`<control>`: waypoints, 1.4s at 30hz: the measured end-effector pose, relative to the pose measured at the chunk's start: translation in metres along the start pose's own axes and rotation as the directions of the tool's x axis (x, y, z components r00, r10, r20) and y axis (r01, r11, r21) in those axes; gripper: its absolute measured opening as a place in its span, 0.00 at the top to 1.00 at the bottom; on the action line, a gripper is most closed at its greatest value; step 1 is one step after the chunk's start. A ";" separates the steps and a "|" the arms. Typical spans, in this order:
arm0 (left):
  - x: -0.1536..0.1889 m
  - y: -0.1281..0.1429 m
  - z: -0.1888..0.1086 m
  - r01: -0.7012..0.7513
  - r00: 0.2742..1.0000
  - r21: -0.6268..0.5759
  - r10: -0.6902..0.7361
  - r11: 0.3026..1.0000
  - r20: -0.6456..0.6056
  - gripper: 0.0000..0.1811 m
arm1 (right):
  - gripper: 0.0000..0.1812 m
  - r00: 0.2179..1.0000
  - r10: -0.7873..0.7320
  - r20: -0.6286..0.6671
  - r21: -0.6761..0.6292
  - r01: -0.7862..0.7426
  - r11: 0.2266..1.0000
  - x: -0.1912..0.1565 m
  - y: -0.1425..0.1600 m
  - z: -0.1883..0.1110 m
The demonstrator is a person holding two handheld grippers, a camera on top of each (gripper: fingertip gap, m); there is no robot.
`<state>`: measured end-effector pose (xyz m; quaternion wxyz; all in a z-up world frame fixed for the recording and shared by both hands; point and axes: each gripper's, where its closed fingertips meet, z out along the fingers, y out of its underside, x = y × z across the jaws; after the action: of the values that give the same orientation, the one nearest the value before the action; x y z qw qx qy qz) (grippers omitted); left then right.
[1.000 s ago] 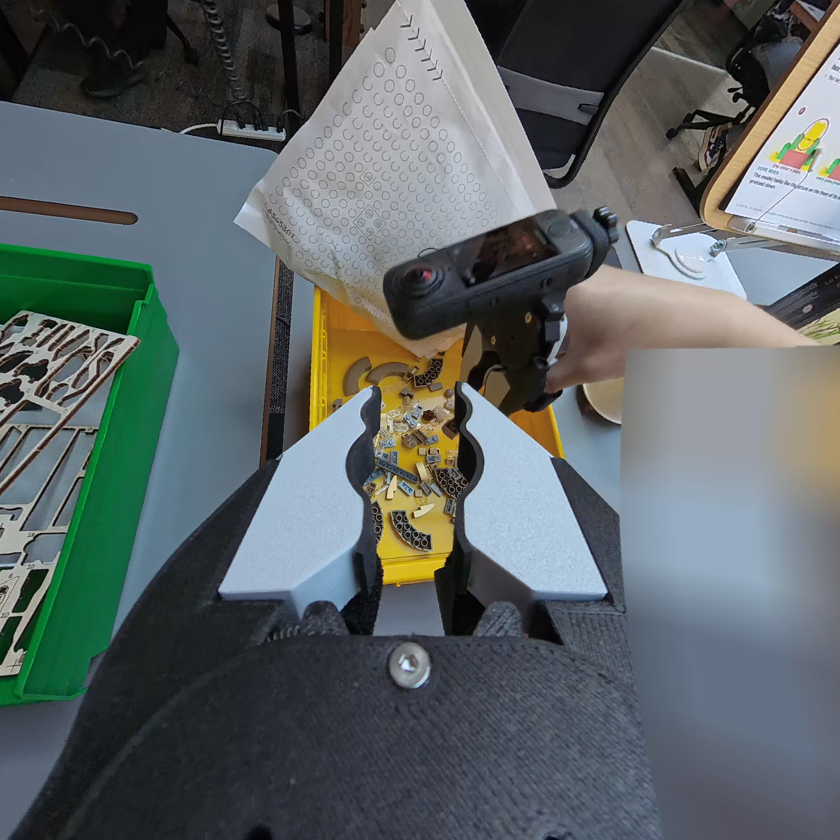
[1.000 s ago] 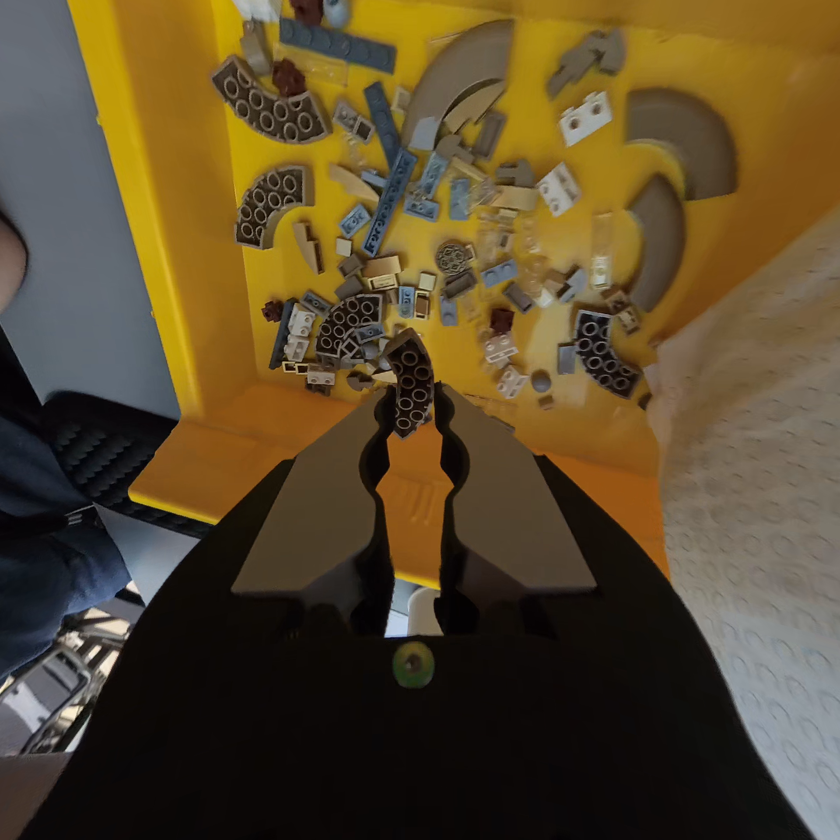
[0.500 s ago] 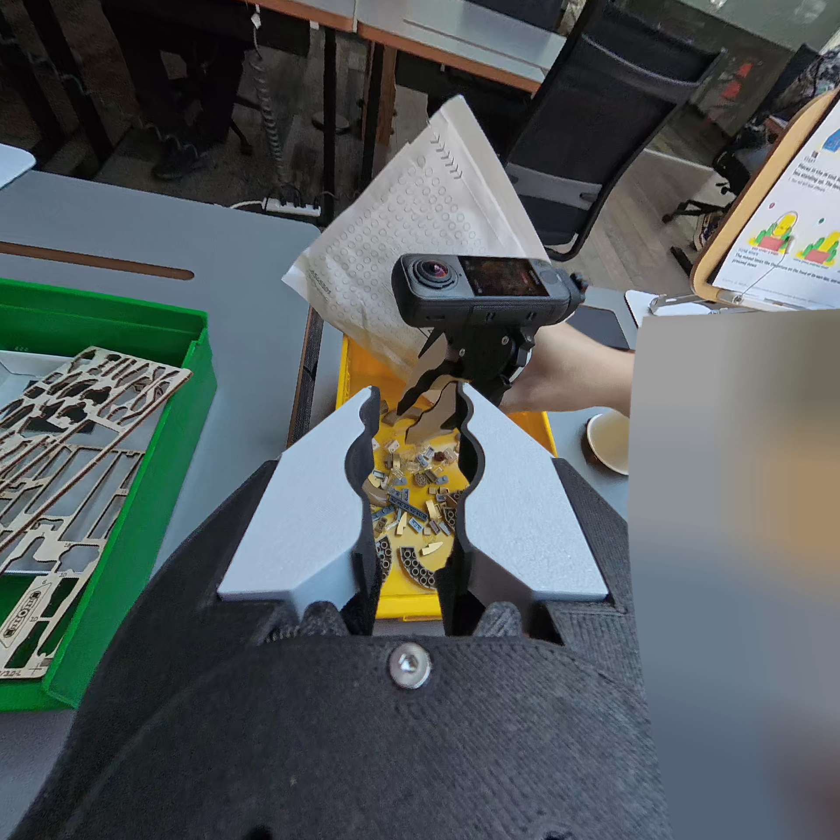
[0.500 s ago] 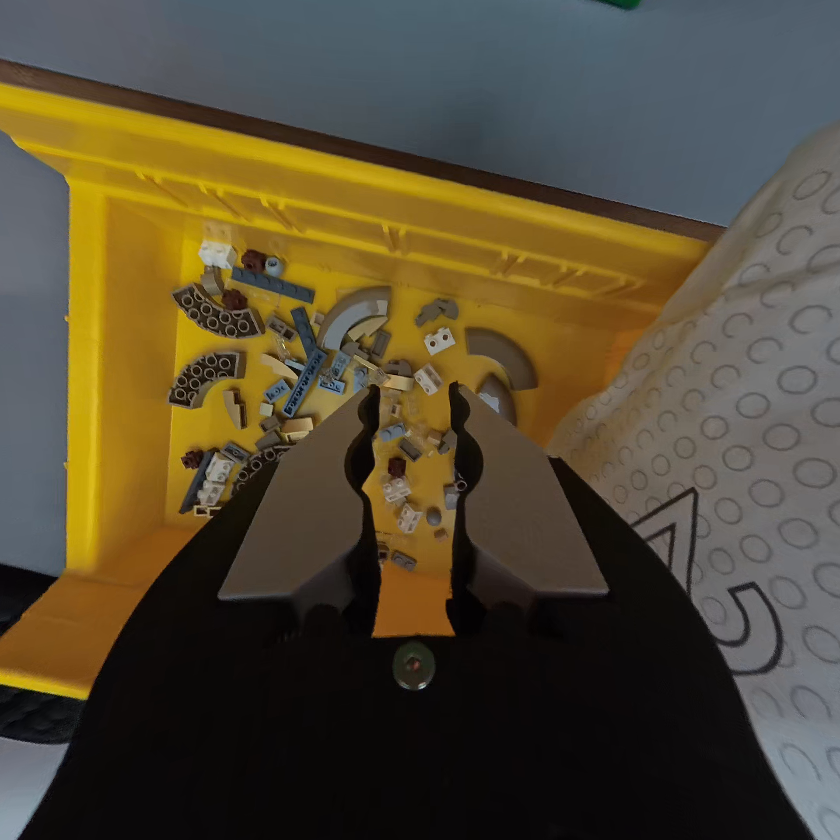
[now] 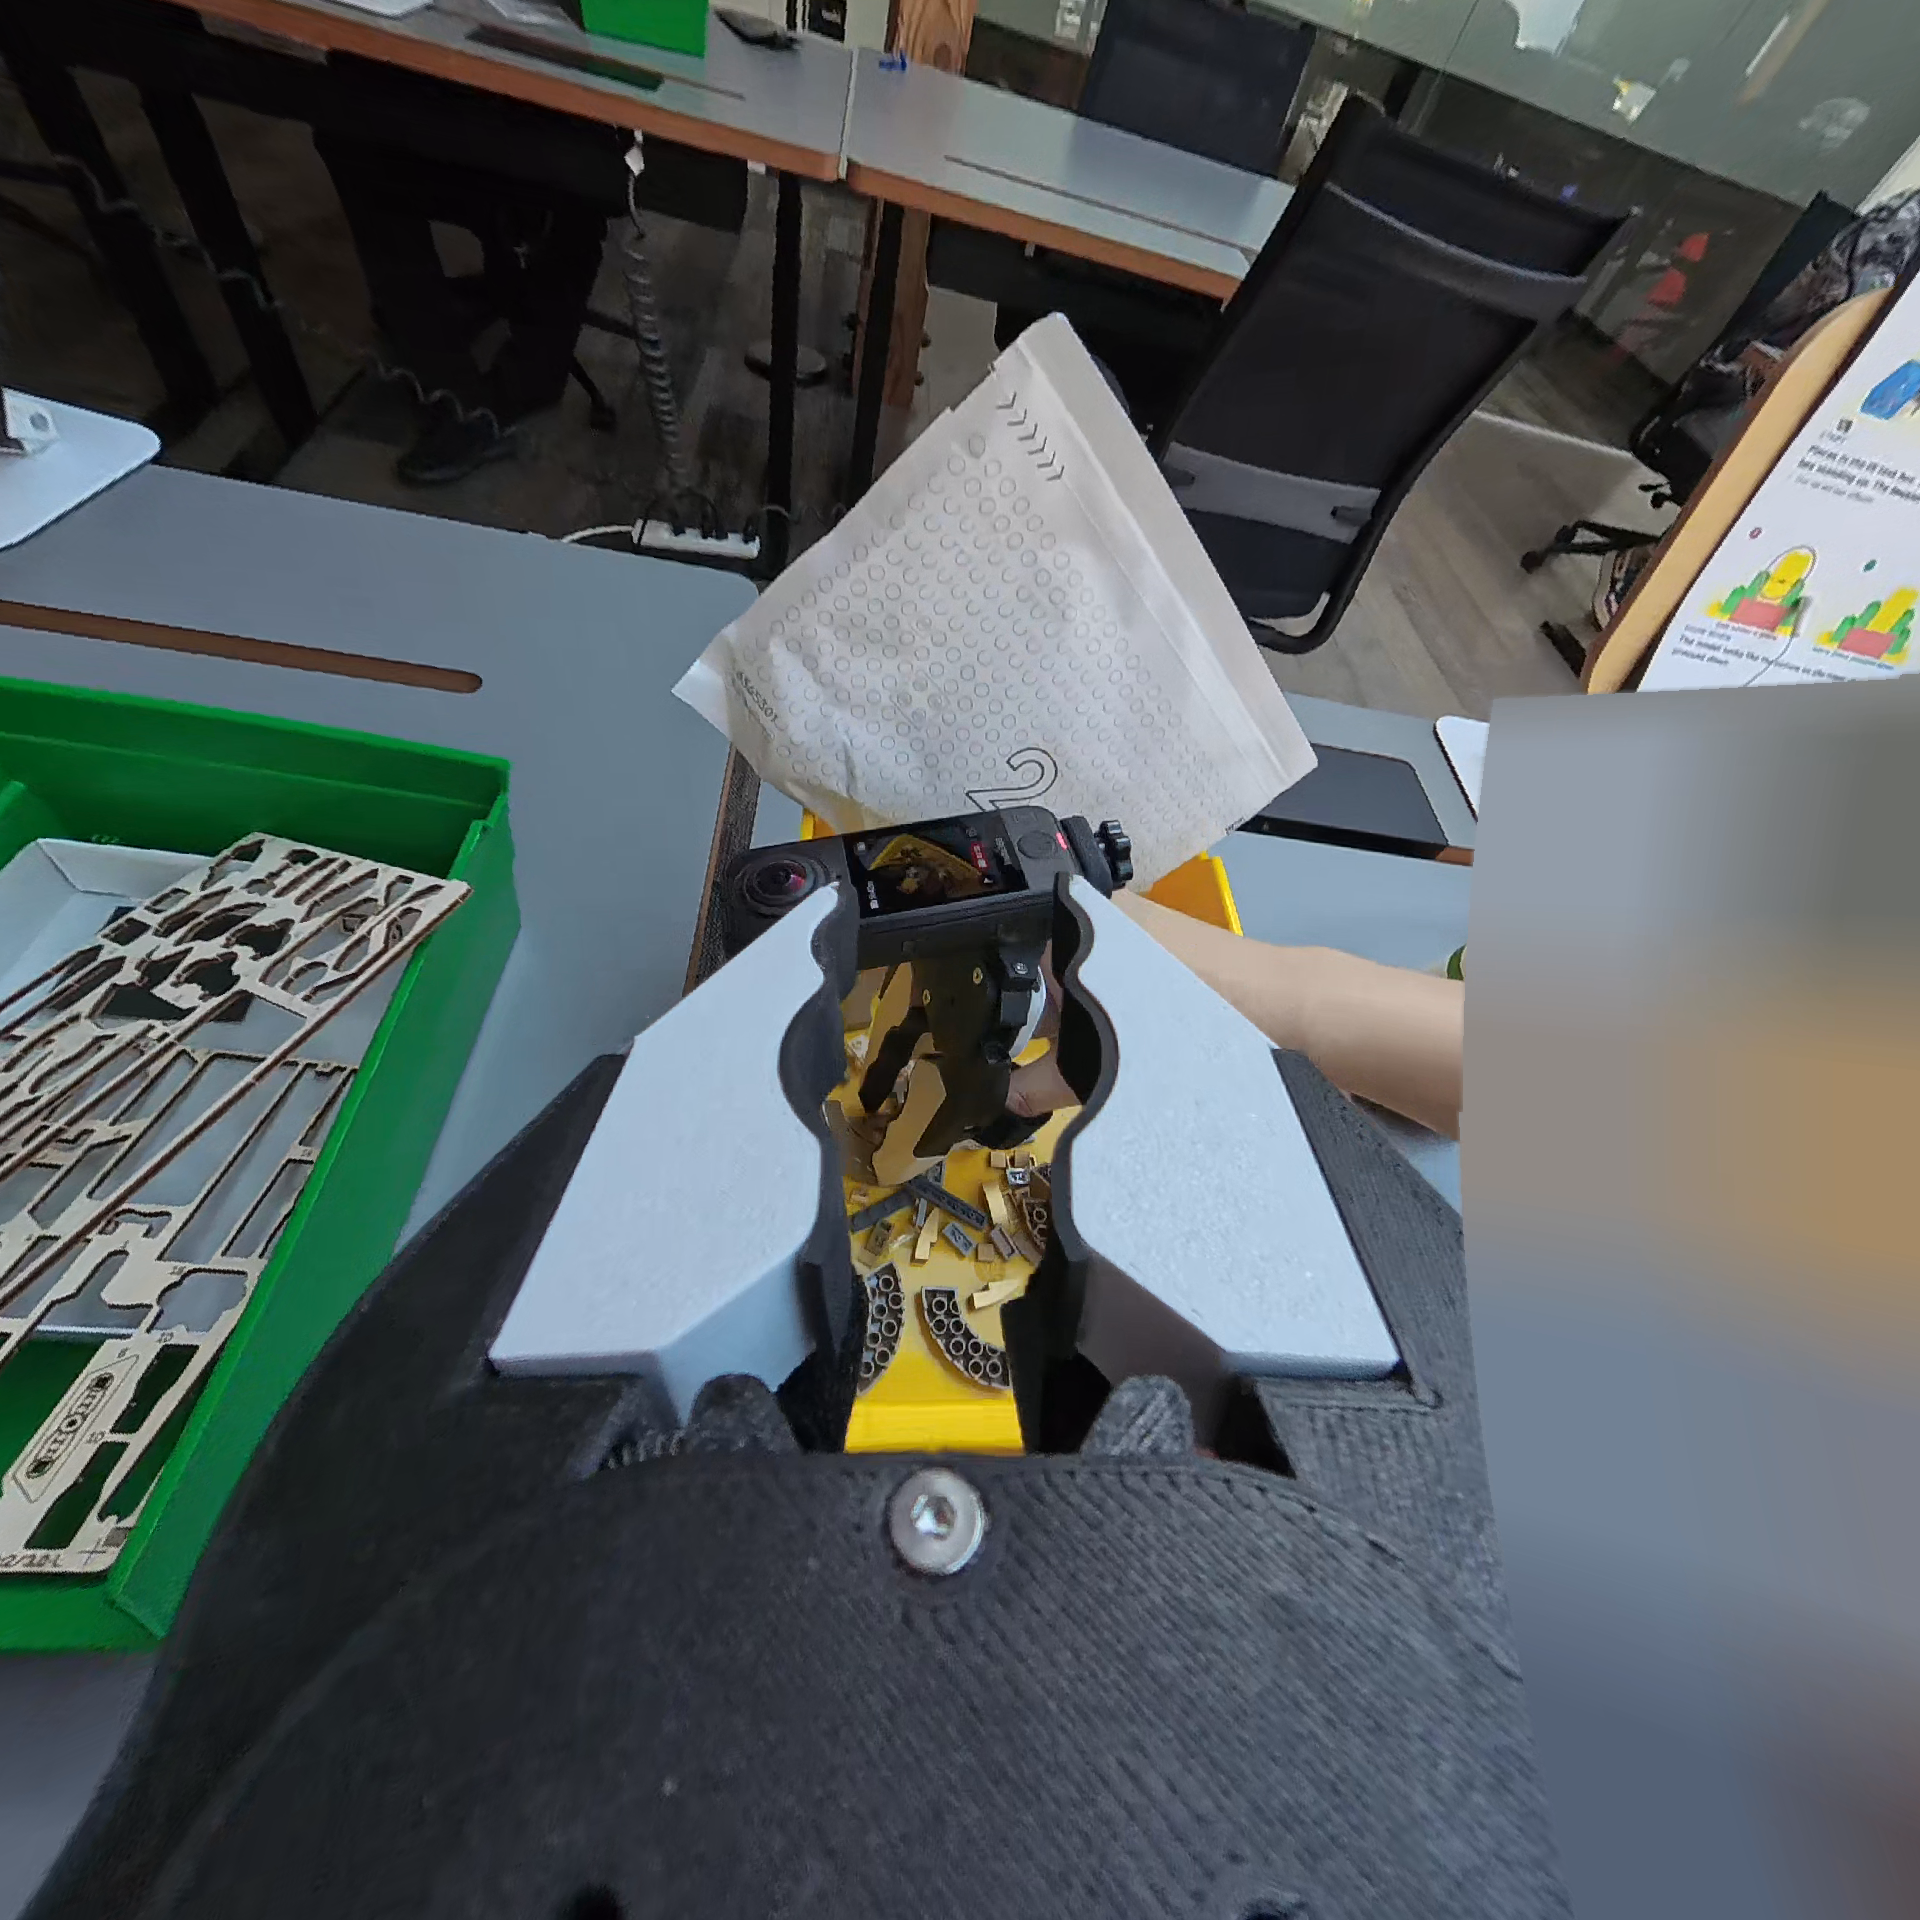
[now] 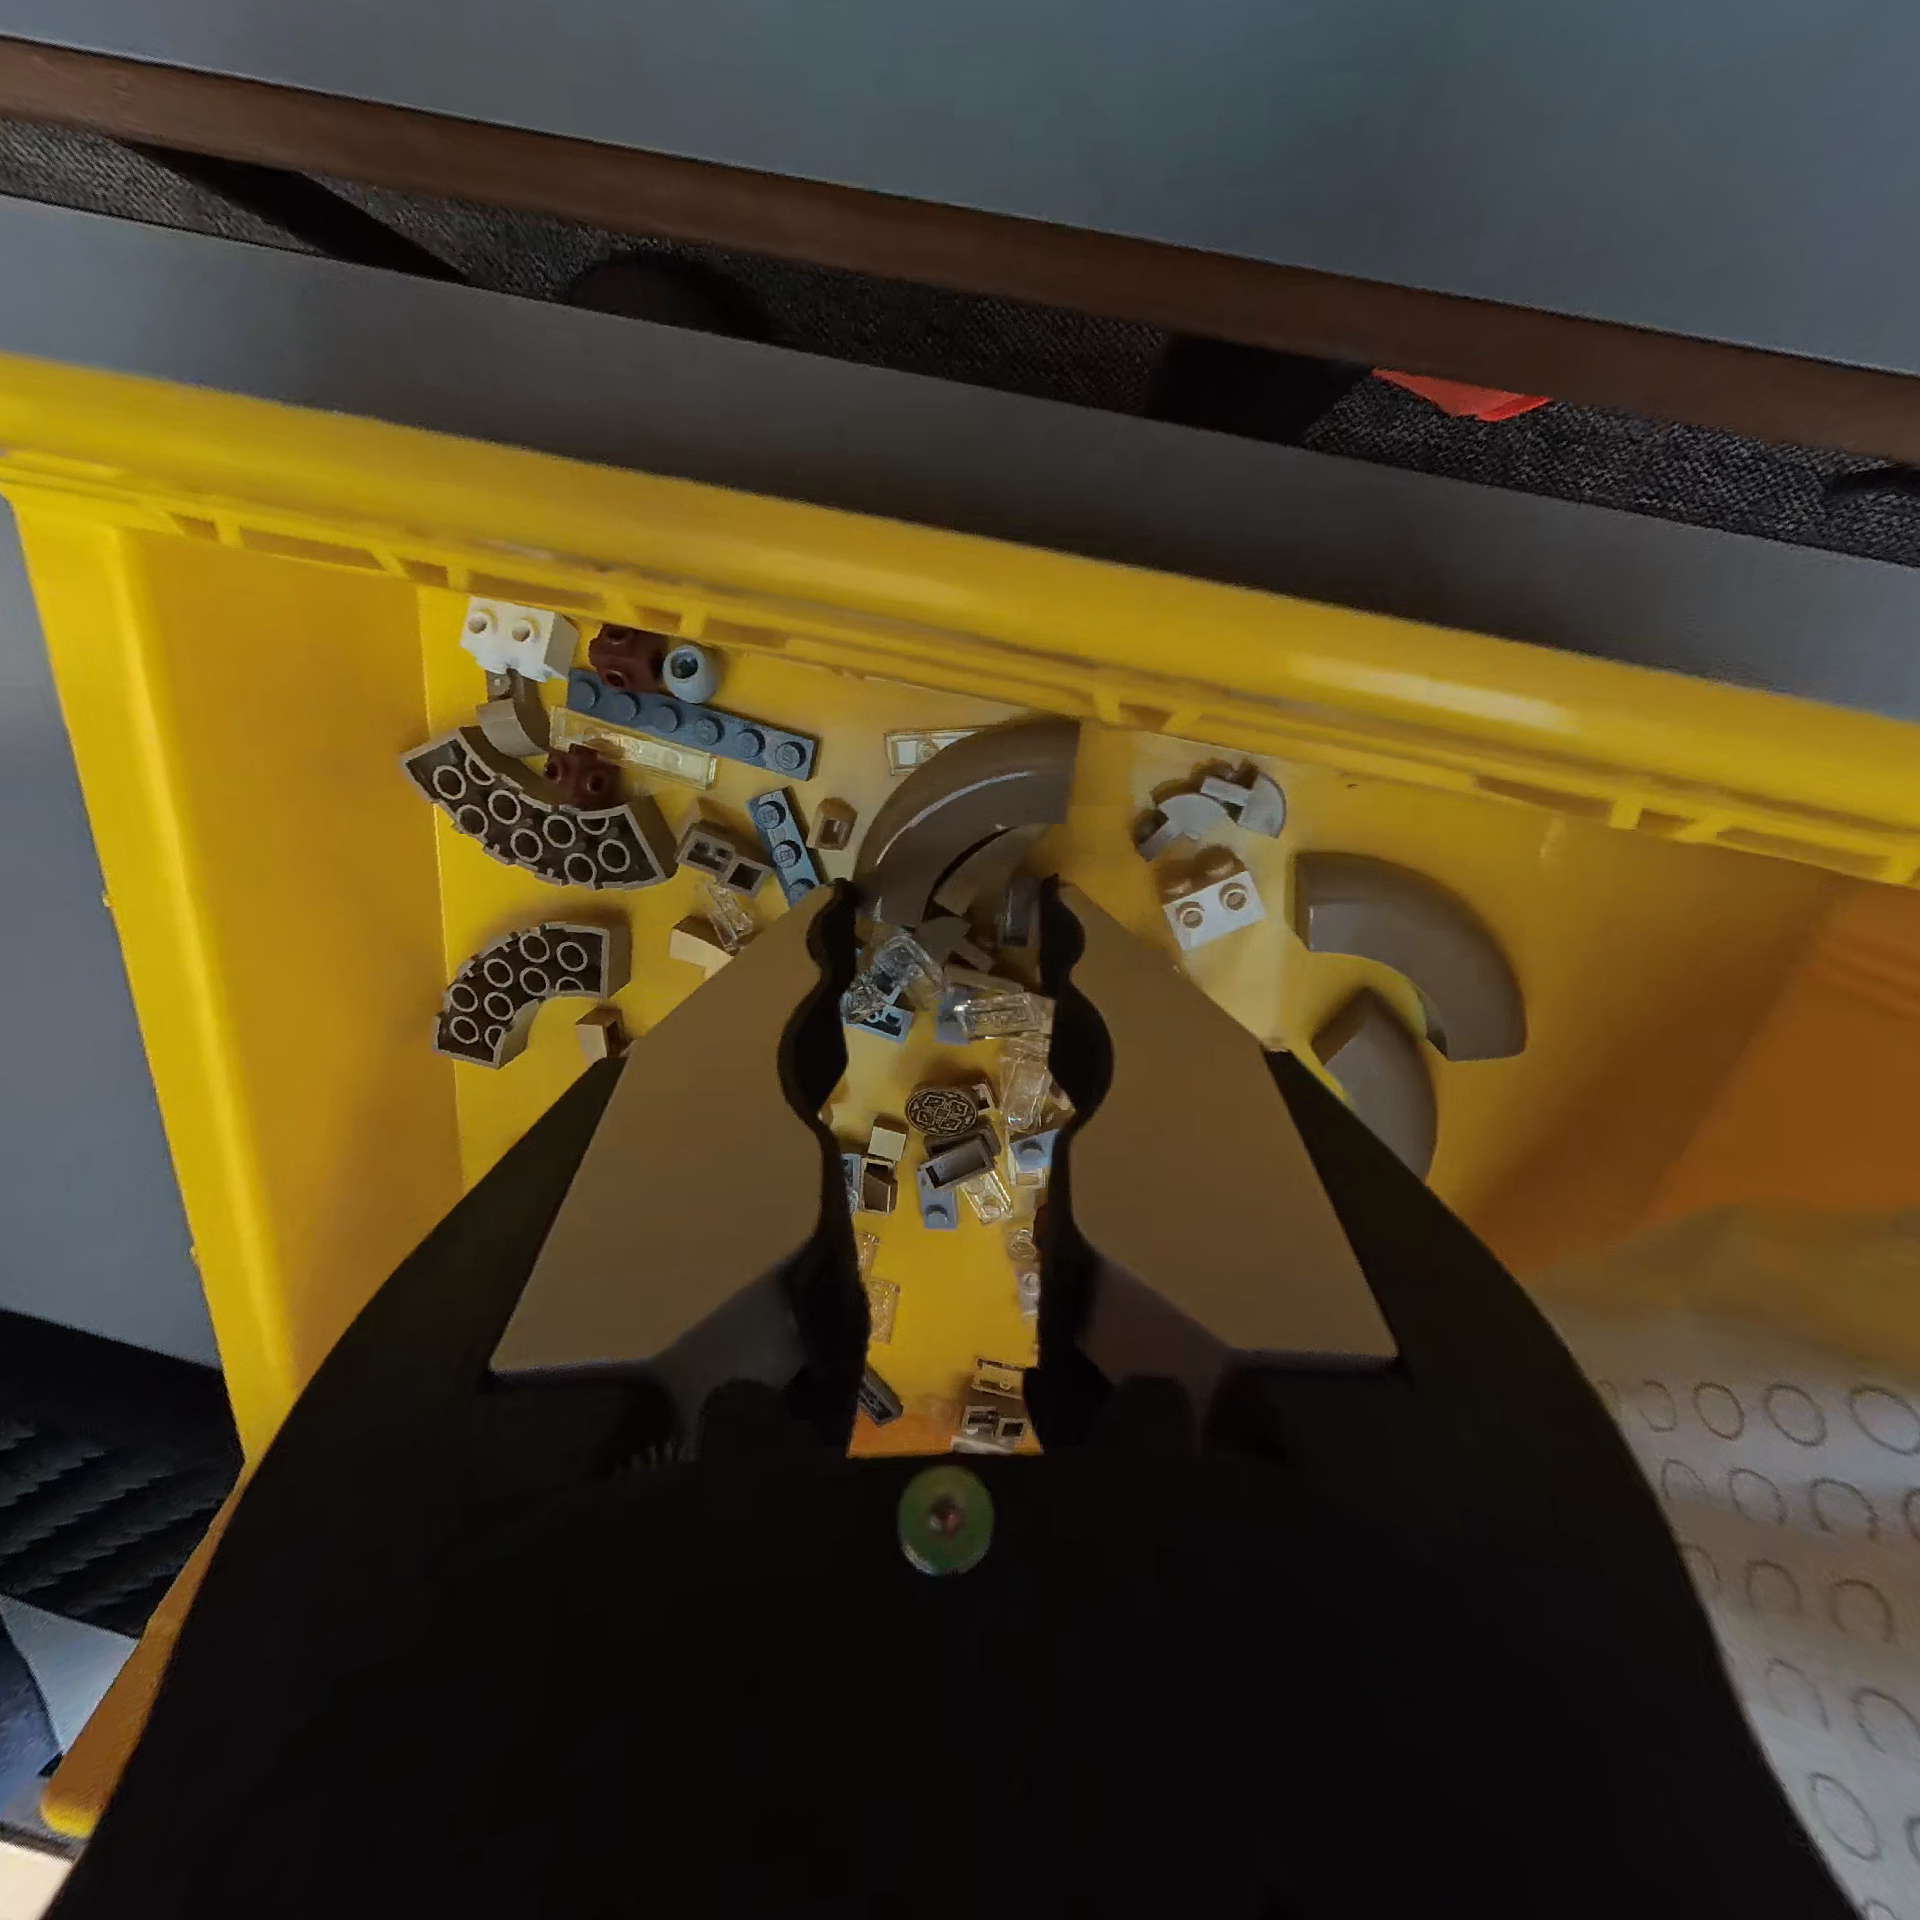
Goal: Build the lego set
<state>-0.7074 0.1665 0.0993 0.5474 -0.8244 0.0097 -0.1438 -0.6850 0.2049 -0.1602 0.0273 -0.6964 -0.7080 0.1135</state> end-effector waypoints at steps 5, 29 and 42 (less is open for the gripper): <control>0.003 0.004 0.003 -0.018 1.000 -0.030 0.018 0.999 -0.008 0.81 | 1.00 0.998 -0.055 0.021 0.012 0.054 0.998 -0.006 0.002 -0.013; 0.012 0.002 0.002 -0.016 0.998 -0.015 0.015 1.000 -0.056 0.80 | 0.48 0.914 0.267 -0.307 0.595 -0.035 0.803 0.116 0.080 -0.227; 0.013 0.011 0.008 -0.026 0.998 -0.072 0.022 0.997 -0.058 0.80 | 1.00 0.970 0.057 -0.236 0.388 0.040 0.921 0.090 0.076 -0.191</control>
<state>-0.6909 0.1671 0.0889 0.5182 -0.8391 0.0405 -0.1604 -0.5759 0.3177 0.0003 0.2512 -0.6889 -0.6594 0.1659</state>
